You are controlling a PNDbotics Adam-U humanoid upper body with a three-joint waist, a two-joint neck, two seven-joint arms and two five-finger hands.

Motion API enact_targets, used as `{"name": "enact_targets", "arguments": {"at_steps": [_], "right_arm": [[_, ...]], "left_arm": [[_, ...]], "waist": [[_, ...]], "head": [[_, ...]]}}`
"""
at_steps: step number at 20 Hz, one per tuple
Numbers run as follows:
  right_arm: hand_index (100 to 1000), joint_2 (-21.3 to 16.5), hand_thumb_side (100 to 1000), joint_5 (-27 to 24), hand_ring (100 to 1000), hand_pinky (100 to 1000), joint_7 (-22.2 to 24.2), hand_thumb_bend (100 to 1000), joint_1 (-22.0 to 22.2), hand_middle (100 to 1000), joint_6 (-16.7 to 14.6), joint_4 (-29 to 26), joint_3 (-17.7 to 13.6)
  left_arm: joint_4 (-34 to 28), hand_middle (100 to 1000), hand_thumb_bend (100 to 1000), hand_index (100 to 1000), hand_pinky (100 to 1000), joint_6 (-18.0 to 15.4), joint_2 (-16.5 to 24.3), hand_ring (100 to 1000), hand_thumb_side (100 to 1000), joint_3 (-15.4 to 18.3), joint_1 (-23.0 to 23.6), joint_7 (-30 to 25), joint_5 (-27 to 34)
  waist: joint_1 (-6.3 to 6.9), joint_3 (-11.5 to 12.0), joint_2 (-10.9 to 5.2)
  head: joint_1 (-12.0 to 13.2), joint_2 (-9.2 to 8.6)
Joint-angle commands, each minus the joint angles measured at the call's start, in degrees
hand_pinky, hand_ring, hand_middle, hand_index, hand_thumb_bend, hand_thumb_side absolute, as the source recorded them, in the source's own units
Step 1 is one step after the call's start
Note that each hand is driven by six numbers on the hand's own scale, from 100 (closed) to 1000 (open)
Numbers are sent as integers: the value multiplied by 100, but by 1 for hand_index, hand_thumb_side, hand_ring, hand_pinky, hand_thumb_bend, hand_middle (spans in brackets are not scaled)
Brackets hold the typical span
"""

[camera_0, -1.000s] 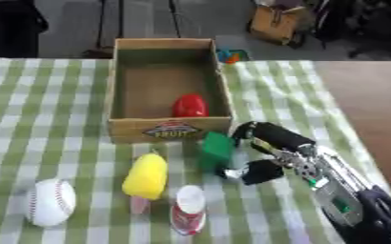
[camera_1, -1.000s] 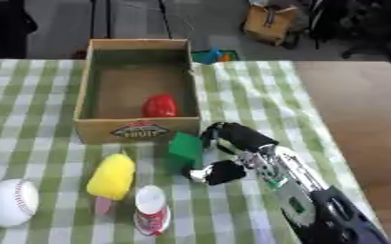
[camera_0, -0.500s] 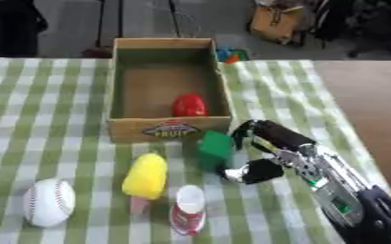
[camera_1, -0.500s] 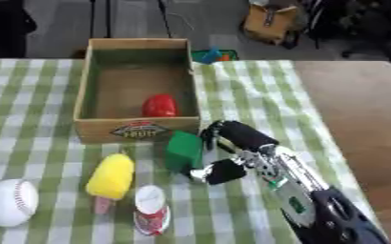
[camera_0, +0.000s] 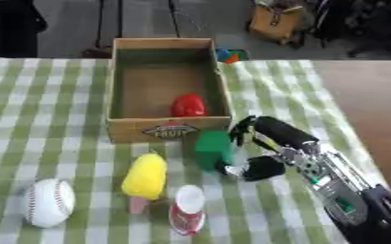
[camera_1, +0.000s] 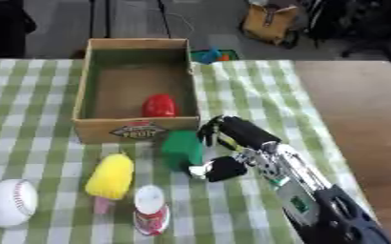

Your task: Pick up objects on the table and place them in the box.

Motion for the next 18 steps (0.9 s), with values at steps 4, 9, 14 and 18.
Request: {"name": "enact_targets", "arguments": {"at_steps": [4,9,14,18], "right_arm": [[572,-263,685,-259,832,843,-2,419,-15,522,80,-527,-6],[548,-315,677,-420,818,825,-9,407,29,503,176,-755,-27],[534,-343,670,-498,810,817,-8,396,23,491,227,-897,-29],[521,-376,664,-549,803,810,-33,384,9,479,253,-1013,-39]], "left_arm": [[-97,579,135,627,553,7,20,539,958,4,-13,-40,-8],[-97,579,132,627,553,20,20,539,954,9,-3,-61,-6],[-97,580,131,628,554,35,15,539,955,6,3,-93,-4],[-97,581,130,628,554,43,18,540,955,5,4,-122,-6]], "waist": [[30,-21,-163],[59,-38,-197],[67,-56,-213],[66,-69,-209]], "head": [[-8,-63],[-15,-82],[-46,-85],[-61,-84]]}}
